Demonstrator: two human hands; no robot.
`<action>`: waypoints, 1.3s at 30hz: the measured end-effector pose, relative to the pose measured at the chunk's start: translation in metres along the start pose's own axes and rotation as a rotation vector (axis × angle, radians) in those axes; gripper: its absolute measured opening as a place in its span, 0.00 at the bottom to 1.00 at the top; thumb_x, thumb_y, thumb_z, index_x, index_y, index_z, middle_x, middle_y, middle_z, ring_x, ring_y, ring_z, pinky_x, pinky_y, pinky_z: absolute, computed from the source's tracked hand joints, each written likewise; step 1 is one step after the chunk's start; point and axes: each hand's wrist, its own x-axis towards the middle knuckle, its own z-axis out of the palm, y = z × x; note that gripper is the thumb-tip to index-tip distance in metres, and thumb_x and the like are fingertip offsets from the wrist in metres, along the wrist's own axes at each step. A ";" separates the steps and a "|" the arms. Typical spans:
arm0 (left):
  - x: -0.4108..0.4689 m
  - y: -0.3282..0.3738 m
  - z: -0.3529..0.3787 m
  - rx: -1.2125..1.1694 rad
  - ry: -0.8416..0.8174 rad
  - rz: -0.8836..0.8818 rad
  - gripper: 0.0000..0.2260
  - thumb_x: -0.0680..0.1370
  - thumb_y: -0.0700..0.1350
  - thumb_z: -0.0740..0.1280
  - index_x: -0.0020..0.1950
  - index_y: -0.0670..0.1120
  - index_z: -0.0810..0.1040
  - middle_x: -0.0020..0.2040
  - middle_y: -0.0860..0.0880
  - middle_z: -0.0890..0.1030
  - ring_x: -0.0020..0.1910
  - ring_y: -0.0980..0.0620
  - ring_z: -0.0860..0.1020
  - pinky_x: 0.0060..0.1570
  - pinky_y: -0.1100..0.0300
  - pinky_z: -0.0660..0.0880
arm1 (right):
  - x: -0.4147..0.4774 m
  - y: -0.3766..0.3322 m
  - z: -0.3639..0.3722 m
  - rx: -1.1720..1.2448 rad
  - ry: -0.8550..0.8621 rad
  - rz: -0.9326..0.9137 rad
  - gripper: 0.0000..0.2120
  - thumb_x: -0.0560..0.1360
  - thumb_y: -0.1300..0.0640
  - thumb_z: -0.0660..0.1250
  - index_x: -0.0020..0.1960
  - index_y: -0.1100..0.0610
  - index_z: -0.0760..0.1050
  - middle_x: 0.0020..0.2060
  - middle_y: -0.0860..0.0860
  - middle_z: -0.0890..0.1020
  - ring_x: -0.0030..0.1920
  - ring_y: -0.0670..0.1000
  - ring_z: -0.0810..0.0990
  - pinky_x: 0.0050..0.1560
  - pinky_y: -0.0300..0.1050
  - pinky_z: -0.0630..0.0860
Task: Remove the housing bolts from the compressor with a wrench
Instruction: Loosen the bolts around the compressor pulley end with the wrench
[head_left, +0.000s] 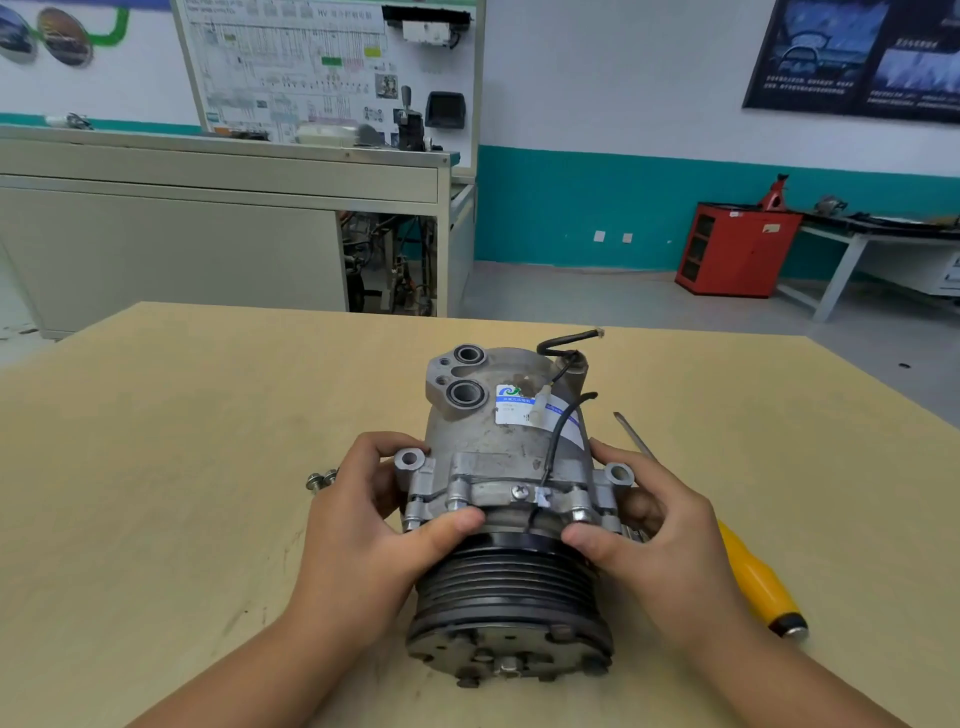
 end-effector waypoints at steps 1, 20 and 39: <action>0.000 -0.001 0.000 -0.007 0.001 -0.008 0.26 0.54 0.61 0.74 0.47 0.54 0.73 0.40 0.53 0.84 0.38 0.58 0.82 0.37 0.69 0.74 | 0.000 0.000 0.000 -0.005 0.001 -0.002 0.27 0.50 0.41 0.77 0.49 0.37 0.78 0.42 0.42 0.85 0.43 0.42 0.84 0.40 0.29 0.75; 0.009 -0.013 -0.015 0.152 -0.129 -0.048 0.25 0.61 0.68 0.66 0.54 0.58 0.71 0.44 0.61 0.84 0.42 0.62 0.81 0.44 0.66 0.73 | 0.005 0.008 -0.018 -0.157 -0.191 -0.030 0.23 0.66 0.38 0.64 0.58 0.45 0.72 0.36 0.37 0.83 0.36 0.37 0.80 0.36 0.25 0.69; 0.013 -0.028 -0.029 0.465 -0.418 0.100 0.37 0.67 0.79 0.39 0.51 0.54 0.73 0.46 0.50 0.80 0.47 0.52 0.76 0.50 0.53 0.71 | 0.004 0.019 -0.020 -0.398 -0.264 -0.034 0.35 0.65 0.20 0.50 0.59 0.45 0.66 0.50 0.47 0.83 0.48 0.54 0.81 0.49 0.56 0.75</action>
